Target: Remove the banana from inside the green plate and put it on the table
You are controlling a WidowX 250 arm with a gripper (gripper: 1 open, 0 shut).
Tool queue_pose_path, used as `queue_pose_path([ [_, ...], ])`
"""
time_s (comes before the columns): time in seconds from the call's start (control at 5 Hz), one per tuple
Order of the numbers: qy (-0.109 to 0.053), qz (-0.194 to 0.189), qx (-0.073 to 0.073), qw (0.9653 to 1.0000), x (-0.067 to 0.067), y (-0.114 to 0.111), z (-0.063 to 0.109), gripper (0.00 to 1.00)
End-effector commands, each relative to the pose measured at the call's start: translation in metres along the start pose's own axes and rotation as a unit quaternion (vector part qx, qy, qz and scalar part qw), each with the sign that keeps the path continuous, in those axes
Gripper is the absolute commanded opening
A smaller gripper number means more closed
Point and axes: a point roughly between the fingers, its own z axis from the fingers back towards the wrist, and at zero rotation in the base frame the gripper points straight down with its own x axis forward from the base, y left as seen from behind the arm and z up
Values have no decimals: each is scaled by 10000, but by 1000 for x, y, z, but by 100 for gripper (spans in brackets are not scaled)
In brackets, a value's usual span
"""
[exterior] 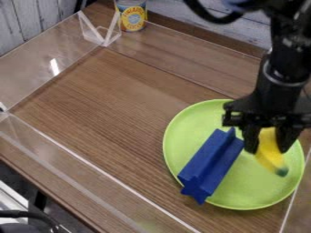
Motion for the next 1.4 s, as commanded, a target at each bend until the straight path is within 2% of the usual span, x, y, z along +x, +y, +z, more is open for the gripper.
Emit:
queue_pose_path([
  [0.0, -305, -21, -326, 9990, 14, 2, 46, 0],
  [0.2, -408, -89, -377, 9984, 29, 21, 72, 0],
  [0.4, -575, 11, -430, 9974, 55, 56, 94, 0],
  [0.6, -658, 62, -483, 9966, 76, 100, 102, 0],
  [0.8, -728, 124, -501, 9960, 89, 137, 99, 0],
  [1.0, -856, 122, -426, 9953, 89, 144, 86, 0],
  [1.2, -915, 1, -373, 9951, 97, 152, 71, 0],
])
